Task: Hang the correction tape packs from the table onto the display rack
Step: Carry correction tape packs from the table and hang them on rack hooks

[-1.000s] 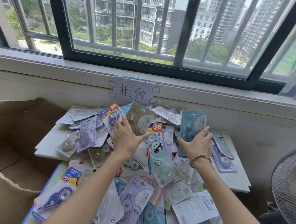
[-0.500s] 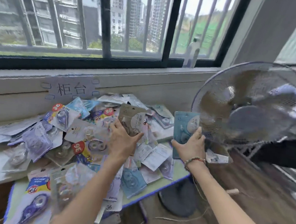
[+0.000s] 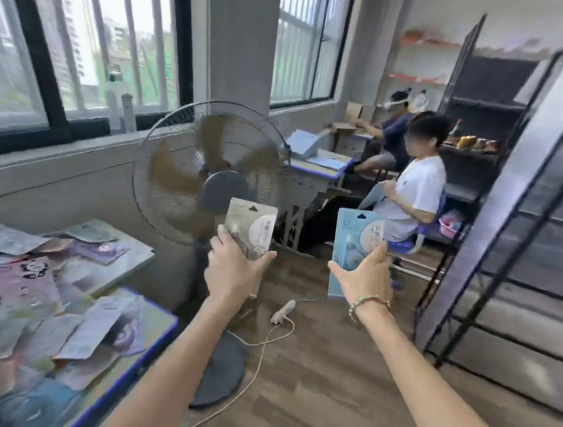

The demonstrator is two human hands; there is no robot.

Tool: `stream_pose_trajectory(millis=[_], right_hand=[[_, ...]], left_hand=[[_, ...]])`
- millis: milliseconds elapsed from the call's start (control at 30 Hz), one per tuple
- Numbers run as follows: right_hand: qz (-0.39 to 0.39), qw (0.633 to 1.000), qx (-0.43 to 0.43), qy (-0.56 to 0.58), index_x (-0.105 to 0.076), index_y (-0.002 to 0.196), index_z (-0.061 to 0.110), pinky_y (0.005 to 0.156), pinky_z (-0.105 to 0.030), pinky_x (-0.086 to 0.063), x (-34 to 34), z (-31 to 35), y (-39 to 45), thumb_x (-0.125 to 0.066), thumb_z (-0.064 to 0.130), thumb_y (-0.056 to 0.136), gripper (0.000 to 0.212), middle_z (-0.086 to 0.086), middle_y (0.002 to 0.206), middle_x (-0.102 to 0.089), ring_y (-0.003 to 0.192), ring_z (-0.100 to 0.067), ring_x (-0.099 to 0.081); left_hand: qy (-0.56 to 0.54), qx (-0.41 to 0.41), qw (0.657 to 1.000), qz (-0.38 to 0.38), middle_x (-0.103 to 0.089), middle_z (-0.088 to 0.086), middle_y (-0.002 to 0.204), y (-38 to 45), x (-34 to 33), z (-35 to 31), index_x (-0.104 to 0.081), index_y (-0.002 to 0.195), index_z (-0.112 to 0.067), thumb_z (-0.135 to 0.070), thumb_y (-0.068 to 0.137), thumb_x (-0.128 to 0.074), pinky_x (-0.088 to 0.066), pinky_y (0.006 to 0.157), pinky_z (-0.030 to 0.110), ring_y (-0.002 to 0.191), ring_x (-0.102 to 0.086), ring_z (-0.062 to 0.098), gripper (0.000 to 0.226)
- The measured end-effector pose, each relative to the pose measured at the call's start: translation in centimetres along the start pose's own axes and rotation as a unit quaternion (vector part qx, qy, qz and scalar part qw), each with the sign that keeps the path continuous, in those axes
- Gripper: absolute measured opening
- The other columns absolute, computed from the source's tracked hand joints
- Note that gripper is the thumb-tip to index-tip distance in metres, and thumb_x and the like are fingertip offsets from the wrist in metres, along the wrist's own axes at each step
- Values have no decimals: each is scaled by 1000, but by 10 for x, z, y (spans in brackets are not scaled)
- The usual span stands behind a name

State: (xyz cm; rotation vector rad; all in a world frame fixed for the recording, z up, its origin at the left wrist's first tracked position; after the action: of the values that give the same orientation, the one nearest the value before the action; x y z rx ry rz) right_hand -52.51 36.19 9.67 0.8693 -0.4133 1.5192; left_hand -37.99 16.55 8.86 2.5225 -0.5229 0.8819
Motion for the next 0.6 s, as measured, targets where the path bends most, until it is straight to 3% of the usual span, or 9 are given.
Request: stream_pose_trajectory(millis=[300,433,600], right_hand=[[-121,984,-119,-45,-13,146,7,87,-48,-47,183,-210,82,-77,47,72,105,-16,131,-39,118,-36,-47],[-151,974,-157,-67,-20,140,6,84,-51,-51,244,-284,106,-78,48,69,101,-16,126,-42,112,-37,-51],[-183,960,-200,-67,-21,139,5,79,-46,-51,295,-353,137,-79,47,69,99,-15,123,-44,110,-34,-52]], left_hand=[[-90,-86,984,127,-39,19,139,-78,-186,-225,-19,146,-2,-61,71,-73,-45,89,46,122,-47,37,110],[-101,-133,973,159,-39,19,139,-121,-247,-303,-17,148,-2,-61,70,-74,-46,88,47,122,-48,37,114],[-106,-176,957,207,-41,17,134,-153,-317,-378,-21,143,-5,-65,69,-73,-47,87,48,119,-49,38,109]])
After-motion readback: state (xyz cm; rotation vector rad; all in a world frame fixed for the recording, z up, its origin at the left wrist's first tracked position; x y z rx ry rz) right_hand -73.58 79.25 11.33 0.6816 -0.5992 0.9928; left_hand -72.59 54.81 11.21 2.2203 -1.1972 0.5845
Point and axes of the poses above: each hand's wrist, its own y-axis towards the middle knuckle, its own x-axis out of the back of the hand, z = x × y, the point moved 5 cm from there along y, towards the middle knuckle
